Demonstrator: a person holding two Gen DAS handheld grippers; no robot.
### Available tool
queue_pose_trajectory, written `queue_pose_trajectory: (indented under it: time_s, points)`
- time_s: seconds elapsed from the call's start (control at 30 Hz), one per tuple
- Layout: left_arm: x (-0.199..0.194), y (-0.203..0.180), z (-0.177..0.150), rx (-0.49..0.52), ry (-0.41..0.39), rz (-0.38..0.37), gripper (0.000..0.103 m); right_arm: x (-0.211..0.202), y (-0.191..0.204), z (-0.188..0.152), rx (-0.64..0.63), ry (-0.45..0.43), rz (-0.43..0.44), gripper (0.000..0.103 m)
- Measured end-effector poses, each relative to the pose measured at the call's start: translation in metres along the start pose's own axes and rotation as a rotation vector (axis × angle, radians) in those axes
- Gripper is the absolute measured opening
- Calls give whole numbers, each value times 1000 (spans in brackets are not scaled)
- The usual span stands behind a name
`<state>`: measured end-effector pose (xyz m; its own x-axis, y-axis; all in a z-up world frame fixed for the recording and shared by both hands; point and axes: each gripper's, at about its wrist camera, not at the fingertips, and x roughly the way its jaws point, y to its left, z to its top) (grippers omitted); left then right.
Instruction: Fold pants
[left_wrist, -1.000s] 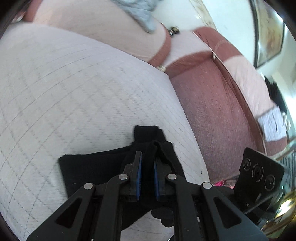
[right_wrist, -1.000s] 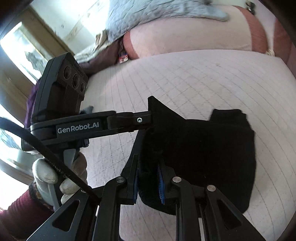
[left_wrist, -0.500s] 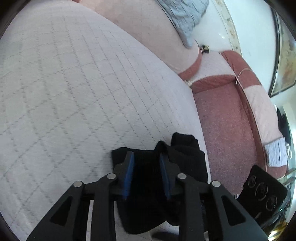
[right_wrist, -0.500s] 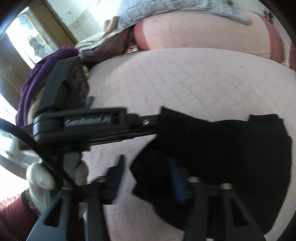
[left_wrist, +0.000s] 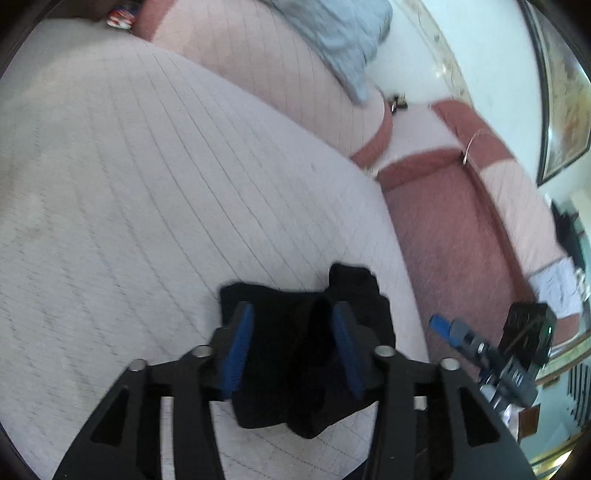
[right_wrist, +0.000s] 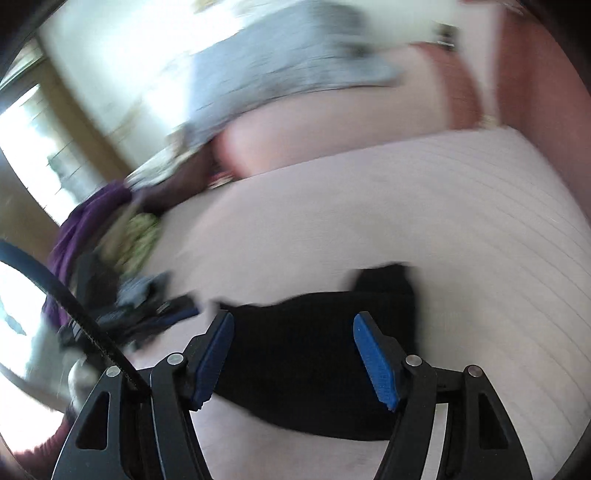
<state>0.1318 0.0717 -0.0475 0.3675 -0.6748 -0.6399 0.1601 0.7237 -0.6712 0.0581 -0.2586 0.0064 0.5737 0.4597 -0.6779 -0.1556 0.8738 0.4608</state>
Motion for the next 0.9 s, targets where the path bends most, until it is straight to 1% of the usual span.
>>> queue_pose_trajectory:
  time_s: [0.03,0.1,0.13,0.17,0.2,0.23,0.3,0.37,0.4,0.47,0.53,0.57,0.6,0.63,0.7,0.73,0.77,0.8,0.83,0.9]
  points:
    - [10,-3,-4,4,22,2,52,-4,-17,-1,43,-3,-1,73]
    - [33,-11,-8,9,72,24,54,-7,-33,-3,82,-1,-8,73]
    - [42,-16,-10,15,94,26,54,-6,-42,-5,99,2,-18,73]
    - [52,-25,-14,45,121,14,50,-4,-46,-7,108,6,-24,73]
    - [54,-32,-17,78,122,19,25,-1,-49,-7,116,10,-30,73]
    - [54,-40,-20,119,114,42,17,3,-53,-8,128,16,-34,73]
    - [44,-57,-27,188,92,29,15,8,-57,-6,140,19,-29,73]
    - [35,-64,-33,224,67,51,15,8,-58,-1,132,19,-13,73]
    - [32,-65,-38,234,60,63,15,14,-53,4,117,21,-8,73]
    - [33,-61,-49,236,76,98,15,22,-43,15,69,38,10,73]
    - [39,-55,-55,239,92,137,18,36,-28,26,12,78,23,73]
    - [42,-50,-58,224,98,150,20,49,-19,32,-33,113,18,73]
    - [43,-46,-57,203,99,144,21,59,-12,35,-71,140,5,73]
    - [43,-42,-56,176,98,134,21,76,-3,37,-126,187,-22,74]
    - [42,-36,-52,139,96,105,21,98,7,37,-204,253,-91,74]
    - [43,-35,-52,142,99,106,18,109,12,35,-251,279,-131,73]
    - [42,-36,-51,150,102,106,16,116,16,32,-294,308,-152,69]
    - [39,-38,-49,164,100,104,14,120,19,29,-318,327,-157,43]
    - [38,-40,-47,171,97,101,14,120,23,30,-333,330,-178,25]
    - [31,-43,-38,170,80,85,13,114,26,36,-336,313,-177,10]
